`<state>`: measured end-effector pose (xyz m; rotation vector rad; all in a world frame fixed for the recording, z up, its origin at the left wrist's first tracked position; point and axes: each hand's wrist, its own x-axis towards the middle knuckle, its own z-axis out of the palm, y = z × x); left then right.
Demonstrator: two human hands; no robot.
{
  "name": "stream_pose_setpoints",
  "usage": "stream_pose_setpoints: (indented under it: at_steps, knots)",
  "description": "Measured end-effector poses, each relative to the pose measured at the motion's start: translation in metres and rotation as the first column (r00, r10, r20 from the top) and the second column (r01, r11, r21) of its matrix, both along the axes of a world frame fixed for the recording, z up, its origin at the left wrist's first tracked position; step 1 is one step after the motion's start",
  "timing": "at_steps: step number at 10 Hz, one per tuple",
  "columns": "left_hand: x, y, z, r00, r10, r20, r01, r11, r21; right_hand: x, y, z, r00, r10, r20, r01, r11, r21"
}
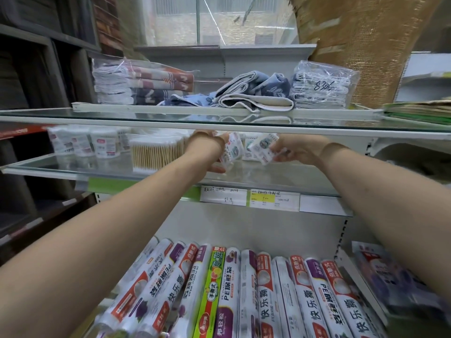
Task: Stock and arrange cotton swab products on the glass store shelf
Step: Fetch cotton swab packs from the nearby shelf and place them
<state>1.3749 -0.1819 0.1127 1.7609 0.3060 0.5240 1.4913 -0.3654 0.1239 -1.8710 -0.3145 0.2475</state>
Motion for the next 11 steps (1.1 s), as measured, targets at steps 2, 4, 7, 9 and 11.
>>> stream_pose_setpoints:
  at_steps: [2,4,7,9,11]
  knots:
    - [0.006,0.000,-0.001,1.000,-0.010,-0.006,0.011,0.999,0.050,0.012,0.022,-0.009,0.964,-0.180,0.195,0.199,0.977,-0.081]
    - [0.007,0.001,-0.006,1.000,-0.004,0.000,0.004,0.996,0.091,0.002,0.028,-0.011,0.964,-0.148,0.221,0.181,0.974,-0.138]
    - [0.009,0.005,-0.003,0.999,0.000,-0.045,0.008,0.986,0.168,0.009,0.043,-0.016,0.969,-0.189,0.160,0.194,0.981,-0.017]
    - [0.015,0.005,-0.005,0.998,0.049,-0.031,-0.040,0.966,0.256,-0.004,0.037,-0.010,0.978,-0.161,0.135,0.169,0.984,-0.051]
    - [0.014,-0.009,0.001,0.999,0.021,-0.044,-0.003,0.925,0.380,0.001,0.009,-0.009,0.968,-0.218,0.124,0.213,0.975,0.055]
